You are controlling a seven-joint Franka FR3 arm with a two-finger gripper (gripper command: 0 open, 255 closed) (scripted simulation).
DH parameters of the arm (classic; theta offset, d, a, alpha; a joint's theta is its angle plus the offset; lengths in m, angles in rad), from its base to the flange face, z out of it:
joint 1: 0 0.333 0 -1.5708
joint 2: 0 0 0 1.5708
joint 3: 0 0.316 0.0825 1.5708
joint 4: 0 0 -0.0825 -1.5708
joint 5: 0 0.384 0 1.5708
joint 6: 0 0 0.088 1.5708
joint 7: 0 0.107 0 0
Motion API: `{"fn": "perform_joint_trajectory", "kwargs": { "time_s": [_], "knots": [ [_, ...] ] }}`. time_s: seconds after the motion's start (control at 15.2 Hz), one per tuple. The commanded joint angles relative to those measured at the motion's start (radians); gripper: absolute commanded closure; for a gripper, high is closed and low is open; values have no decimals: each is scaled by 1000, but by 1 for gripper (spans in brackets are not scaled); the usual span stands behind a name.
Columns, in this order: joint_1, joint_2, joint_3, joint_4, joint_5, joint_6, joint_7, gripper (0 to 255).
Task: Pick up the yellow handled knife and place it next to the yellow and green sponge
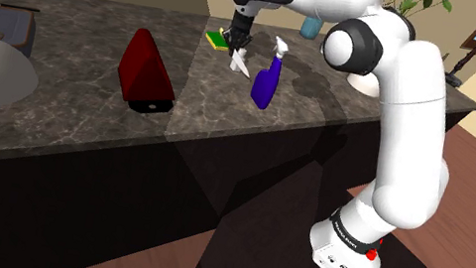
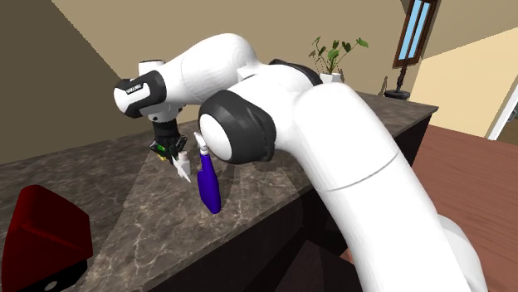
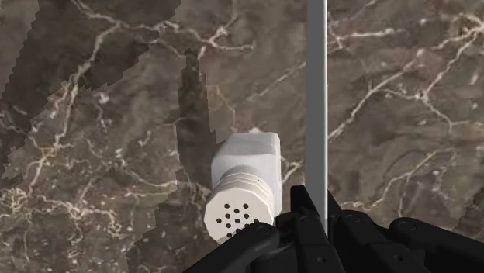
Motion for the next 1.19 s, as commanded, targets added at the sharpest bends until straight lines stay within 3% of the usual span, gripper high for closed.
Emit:
{"fn": "perform_joint_trajectory", "kwargs": {
  "time_s": [0.0,0.4,0.86,0.92,1.12],
  "knots": [
    [1,7,1,-21,2,24,-1,255],
    [3,28,5,-61,7,84,-5,255],
    [1,28,8,-61,5,84,-4,255],
    [8,18,8,-80,4,94,1,0],
    [3,19,7,-75,5,90,-3,0]
  ]
}}
